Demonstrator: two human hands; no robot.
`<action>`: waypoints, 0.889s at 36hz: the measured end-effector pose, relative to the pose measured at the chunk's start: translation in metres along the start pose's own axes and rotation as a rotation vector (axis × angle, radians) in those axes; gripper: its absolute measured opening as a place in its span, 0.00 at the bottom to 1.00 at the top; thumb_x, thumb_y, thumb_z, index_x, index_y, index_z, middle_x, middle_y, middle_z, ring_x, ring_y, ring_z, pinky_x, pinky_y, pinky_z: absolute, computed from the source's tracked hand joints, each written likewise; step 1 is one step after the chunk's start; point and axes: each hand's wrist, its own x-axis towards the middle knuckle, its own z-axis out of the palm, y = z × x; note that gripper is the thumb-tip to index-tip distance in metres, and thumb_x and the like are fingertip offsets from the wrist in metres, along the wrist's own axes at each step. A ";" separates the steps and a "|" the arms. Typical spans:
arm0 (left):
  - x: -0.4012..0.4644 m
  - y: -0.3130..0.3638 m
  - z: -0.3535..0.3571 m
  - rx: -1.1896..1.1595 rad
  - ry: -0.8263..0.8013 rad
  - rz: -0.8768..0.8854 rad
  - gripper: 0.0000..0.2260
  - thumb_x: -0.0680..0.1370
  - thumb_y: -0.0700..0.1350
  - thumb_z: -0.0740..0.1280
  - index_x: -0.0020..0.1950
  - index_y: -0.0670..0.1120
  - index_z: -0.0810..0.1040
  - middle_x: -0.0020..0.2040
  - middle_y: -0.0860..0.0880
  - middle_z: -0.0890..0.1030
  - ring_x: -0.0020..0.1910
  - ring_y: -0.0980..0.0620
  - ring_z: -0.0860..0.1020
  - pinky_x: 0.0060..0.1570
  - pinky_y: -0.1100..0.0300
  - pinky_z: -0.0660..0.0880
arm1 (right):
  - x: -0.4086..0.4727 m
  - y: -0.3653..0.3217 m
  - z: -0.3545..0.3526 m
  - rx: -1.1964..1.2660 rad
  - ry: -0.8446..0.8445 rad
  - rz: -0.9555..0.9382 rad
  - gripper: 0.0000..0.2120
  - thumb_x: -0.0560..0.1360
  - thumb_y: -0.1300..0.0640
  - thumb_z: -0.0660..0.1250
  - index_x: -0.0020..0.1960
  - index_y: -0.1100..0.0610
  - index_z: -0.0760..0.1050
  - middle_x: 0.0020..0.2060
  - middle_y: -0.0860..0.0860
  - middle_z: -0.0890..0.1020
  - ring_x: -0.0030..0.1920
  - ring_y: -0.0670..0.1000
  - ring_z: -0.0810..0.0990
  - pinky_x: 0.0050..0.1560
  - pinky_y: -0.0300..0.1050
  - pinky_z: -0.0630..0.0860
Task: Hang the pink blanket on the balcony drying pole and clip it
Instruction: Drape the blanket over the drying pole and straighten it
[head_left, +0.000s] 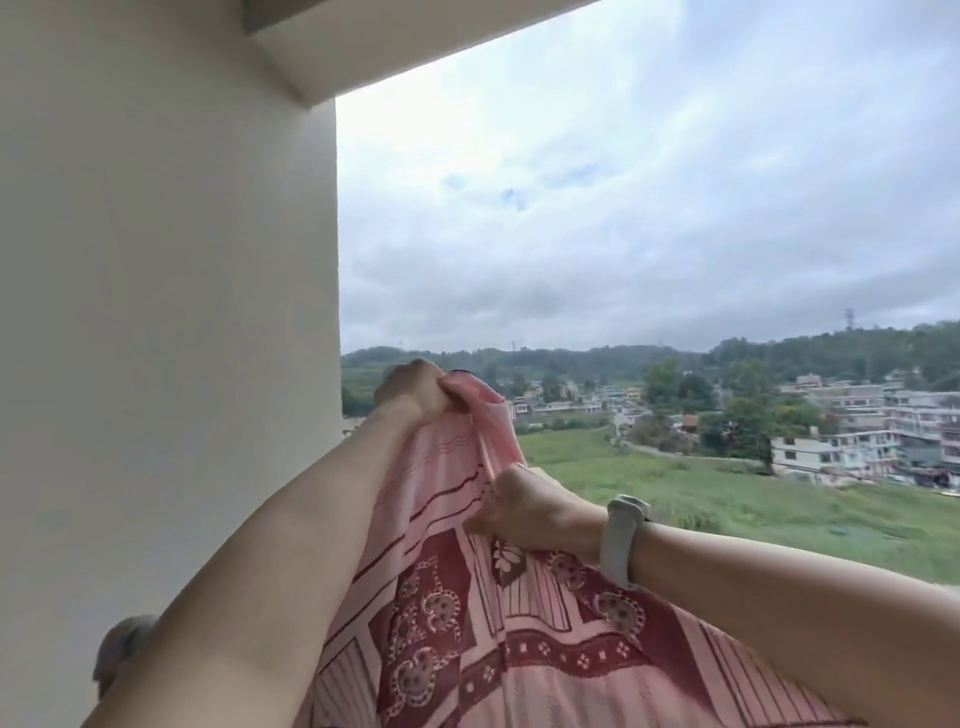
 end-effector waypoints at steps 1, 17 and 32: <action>-0.002 -0.002 0.000 0.002 0.035 0.008 0.15 0.70 0.59 0.68 0.45 0.48 0.82 0.43 0.49 0.81 0.41 0.49 0.77 0.41 0.59 0.72 | 0.002 0.000 0.001 0.013 0.040 0.010 0.12 0.73 0.53 0.66 0.38 0.61 0.72 0.36 0.55 0.77 0.35 0.54 0.76 0.38 0.47 0.78; -0.148 -0.028 0.011 0.015 -0.771 0.270 0.23 0.72 0.63 0.64 0.56 0.46 0.77 0.52 0.50 0.80 0.50 0.53 0.77 0.57 0.52 0.74 | 0.095 0.078 -0.044 -0.344 0.391 0.236 0.08 0.74 0.65 0.59 0.47 0.64 0.76 0.46 0.61 0.81 0.47 0.59 0.80 0.46 0.51 0.78; -0.041 0.015 0.001 -0.148 0.274 -0.029 0.10 0.78 0.46 0.59 0.55 0.44 0.76 0.54 0.40 0.80 0.53 0.39 0.77 0.43 0.56 0.67 | -0.035 -0.019 0.004 0.063 -0.208 -0.018 0.18 0.74 0.45 0.64 0.42 0.61 0.74 0.41 0.54 0.78 0.38 0.51 0.77 0.37 0.40 0.75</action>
